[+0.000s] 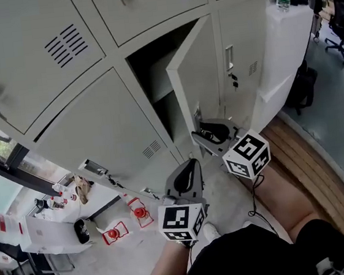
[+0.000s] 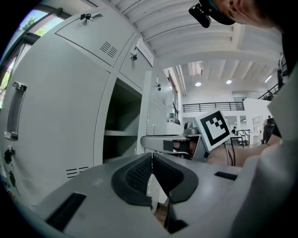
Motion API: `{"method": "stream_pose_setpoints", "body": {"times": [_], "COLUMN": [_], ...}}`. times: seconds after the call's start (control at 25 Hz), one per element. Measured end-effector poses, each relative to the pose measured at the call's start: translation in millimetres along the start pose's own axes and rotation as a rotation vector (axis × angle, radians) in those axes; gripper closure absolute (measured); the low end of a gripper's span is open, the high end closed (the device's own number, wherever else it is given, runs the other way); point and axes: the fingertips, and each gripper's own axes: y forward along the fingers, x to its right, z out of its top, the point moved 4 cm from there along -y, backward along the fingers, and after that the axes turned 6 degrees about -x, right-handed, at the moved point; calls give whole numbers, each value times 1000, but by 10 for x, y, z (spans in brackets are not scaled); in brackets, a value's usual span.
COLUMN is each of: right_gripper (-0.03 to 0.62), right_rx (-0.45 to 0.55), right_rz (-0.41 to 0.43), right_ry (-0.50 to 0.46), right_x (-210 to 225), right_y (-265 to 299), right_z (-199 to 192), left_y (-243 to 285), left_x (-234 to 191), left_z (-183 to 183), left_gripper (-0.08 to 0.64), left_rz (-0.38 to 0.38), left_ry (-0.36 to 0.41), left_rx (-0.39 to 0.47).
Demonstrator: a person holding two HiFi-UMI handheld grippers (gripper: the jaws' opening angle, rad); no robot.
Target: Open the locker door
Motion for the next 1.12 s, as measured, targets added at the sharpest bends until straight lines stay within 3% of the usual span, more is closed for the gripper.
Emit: {"method": "stream_pose_setpoints", "body": {"times": [0.72, 1.12], "right_gripper": [413, 403], "right_rx": [22, 25], "right_rz": [135, 104], "right_ry": [-31, -31], "right_x": [348, 552], "right_y": [-871, -1192], "right_z": [-190, -260], "left_y": [286, 440], "left_x": [734, 974], "left_z": [16, 18], "left_gripper": [540, 540], "left_rz": [-54, -82], "left_ry": [15, 18], "left_rx": [-10, -12]}}
